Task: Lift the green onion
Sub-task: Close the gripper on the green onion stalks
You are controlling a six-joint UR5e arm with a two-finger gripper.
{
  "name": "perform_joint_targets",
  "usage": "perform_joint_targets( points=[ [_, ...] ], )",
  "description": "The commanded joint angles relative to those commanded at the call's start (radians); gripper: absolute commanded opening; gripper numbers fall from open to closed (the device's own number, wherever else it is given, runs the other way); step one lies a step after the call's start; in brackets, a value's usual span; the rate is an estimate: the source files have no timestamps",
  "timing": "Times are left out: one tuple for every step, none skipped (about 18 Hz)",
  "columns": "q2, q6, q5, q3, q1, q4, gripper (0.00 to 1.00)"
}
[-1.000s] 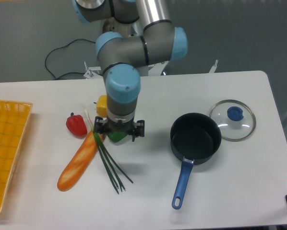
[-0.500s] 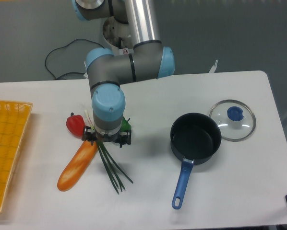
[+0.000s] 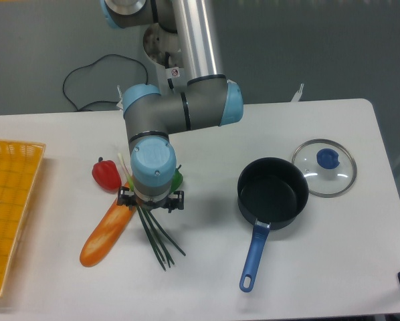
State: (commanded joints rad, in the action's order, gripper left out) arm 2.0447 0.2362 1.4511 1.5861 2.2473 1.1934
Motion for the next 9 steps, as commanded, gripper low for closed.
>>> perform_joint_targets(
  points=[
    [0.008,0.0,0.002,-0.003,0.0,0.0,1.0],
    [0.015,-0.003,0.002,-0.012,-0.002,0.0,1.0],
    [0.026,-0.003,0.003,-0.02,-0.002,0.0,1.0],
    [0.031,-0.003,0.003,-0.024,-0.002,0.0,1.0],
    [0.035,-0.003,0.005,-0.025,-0.002,0.0,1.0],
    [0.035,-0.002,0.006,-0.025,-0.003,0.0,1.0],
    [0.034,0.0,0.006,-0.026,-0.003,0.0,1.0],
    [0.035,0.0,0.005,-0.032,-0.005,0.0,1.0],
    [0.04,0.002,0.005,-0.035,-0.008,0.0,1.0]
  ],
)
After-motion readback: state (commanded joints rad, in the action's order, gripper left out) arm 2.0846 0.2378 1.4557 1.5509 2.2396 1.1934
